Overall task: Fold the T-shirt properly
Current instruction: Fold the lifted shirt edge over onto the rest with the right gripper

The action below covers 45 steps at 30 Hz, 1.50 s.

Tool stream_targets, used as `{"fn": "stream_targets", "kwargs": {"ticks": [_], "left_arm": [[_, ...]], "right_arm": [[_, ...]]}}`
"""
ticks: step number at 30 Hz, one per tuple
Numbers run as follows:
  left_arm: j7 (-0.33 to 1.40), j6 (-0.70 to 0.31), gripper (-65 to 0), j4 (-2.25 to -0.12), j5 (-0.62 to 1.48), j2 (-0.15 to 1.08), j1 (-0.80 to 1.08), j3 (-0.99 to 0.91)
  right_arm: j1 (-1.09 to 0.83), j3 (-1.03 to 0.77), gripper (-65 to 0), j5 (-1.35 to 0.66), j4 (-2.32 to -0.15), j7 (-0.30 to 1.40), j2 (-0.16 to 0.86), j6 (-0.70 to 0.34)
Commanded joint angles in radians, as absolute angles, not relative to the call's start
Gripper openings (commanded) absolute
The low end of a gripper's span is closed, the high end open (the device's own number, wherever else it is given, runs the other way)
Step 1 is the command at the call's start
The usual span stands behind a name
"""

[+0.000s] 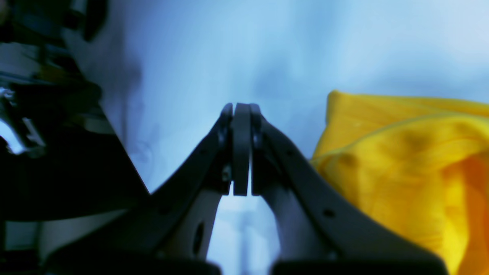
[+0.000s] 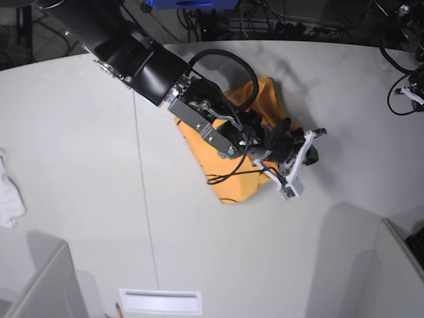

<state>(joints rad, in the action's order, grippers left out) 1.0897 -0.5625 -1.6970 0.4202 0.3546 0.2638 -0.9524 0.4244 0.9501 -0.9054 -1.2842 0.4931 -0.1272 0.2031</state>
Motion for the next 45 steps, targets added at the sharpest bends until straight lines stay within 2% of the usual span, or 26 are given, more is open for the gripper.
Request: {"fn": "stream_targets", "kwargs": {"ticks": [1,6,9,13,18,25,31,36,42,45], "left_arm": [[1.075,-0.568,-65.0,-1.709,0.424,0.377,0.262,-0.960],[1.073,-0.568,-65.0,-1.715,0.421,0.378,0.266,-0.961],[1.073,-0.568,-65.0,-1.715,0.421,0.377,0.266,-0.961],[1.073,-0.568,-65.0,-1.716,0.424,0.377,0.277,-0.961],[1.073,-0.568,-65.0,-1.724,0.424,0.375,0.274,-0.961],[1.073,-0.568,-65.0,-1.744,0.424,0.375,0.283,-0.961],[1.073,-0.568,-65.0,-1.744,0.424,0.375,0.280,-0.961],[1.073,-0.568,-65.0,-1.744,0.424,0.375,0.280,-0.961],[1.078,-0.568,-65.0,-1.744,0.424,0.374,0.275,-0.960],[1.076,-0.568,-65.0,-1.744,0.424,0.357,0.274,-0.960]], "right_arm": [[0.472,0.963,-65.0,-0.915,-1.339,0.467,-0.142,0.225],[0.486,0.972,-65.0,-0.921,-1.581,0.611,-0.002,0.481],[0.456,0.972,-65.0,-0.921,-1.712,0.707,0.071,0.584],[0.386,0.949,-65.0,-0.918,-1.774,0.768,0.125,0.687],[0.312,0.894,-65.0,-0.914,-1.741,0.763,0.133,0.671],[0.314,0.891,-65.0,-0.857,-1.587,0.696,0.099,0.553],[0.315,0.889,-65.0,-0.791,-1.466,0.691,0.018,0.479],[0.326,0.889,-65.0,-0.699,-1.415,0.679,-0.079,0.469],[0.398,0.895,-65.0,-0.673,-1.262,0.567,-0.143,0.331],[0.430,0.895,-65.0,-0.674,-1.190,0.486,-0.151,0.321]]}}
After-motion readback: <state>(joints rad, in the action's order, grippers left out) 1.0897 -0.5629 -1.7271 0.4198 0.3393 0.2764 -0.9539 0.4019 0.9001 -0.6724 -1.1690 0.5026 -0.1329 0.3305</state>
